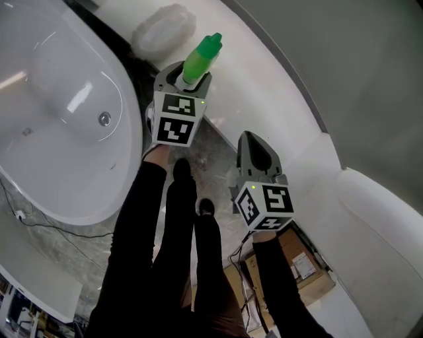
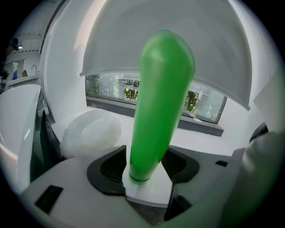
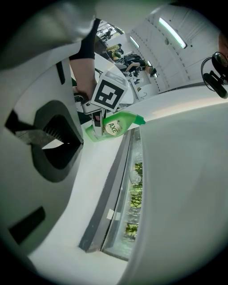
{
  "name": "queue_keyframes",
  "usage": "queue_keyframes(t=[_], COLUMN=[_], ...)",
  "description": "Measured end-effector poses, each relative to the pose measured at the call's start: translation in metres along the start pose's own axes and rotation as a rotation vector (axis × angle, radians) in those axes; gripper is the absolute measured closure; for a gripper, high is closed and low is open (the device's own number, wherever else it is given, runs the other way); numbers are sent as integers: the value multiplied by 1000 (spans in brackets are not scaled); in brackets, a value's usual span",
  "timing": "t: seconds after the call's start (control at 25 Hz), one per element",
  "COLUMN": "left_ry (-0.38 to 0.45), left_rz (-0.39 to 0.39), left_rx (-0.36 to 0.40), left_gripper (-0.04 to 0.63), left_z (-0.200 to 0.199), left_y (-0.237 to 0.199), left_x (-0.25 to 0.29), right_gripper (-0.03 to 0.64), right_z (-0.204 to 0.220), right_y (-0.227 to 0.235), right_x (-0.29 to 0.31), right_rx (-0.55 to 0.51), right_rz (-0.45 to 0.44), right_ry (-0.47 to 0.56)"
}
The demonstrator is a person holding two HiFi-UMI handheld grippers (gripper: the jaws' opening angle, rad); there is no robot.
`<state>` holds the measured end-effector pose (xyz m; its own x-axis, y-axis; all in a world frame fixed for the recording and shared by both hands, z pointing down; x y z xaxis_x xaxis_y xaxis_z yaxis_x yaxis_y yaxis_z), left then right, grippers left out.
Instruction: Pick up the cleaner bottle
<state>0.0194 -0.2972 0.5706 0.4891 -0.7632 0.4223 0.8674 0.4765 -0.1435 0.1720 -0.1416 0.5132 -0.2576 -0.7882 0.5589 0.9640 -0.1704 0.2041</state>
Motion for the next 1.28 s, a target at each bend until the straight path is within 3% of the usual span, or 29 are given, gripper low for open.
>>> queue_keyframes(t=[0.84, 1.28], left_ry=[88, 108], left_rz=[10, 9], left_rx=[56, 99], left_gripper=[340, 383], left_z=[3, 4], left_y=[1, 5], left_x=[27, 28], right_gripper=[615, 615], right_z=[8, 12], right_y=[9, 7], right_x=[25, 27], right_rx=[1, 7], right_rz=[10, 19], right_ry=[-16, -25])
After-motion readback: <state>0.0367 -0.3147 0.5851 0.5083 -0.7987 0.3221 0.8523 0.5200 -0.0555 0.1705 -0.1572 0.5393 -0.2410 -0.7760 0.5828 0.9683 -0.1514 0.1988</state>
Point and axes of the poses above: the fingertips, and each gripper's own axes: x forward along the fingers, y to its right, z out of its underside, the point moved 7 cm from there along -x, backward along the fingers, and after that the axes turned 8 degrees about y, right-handed, at the moved point
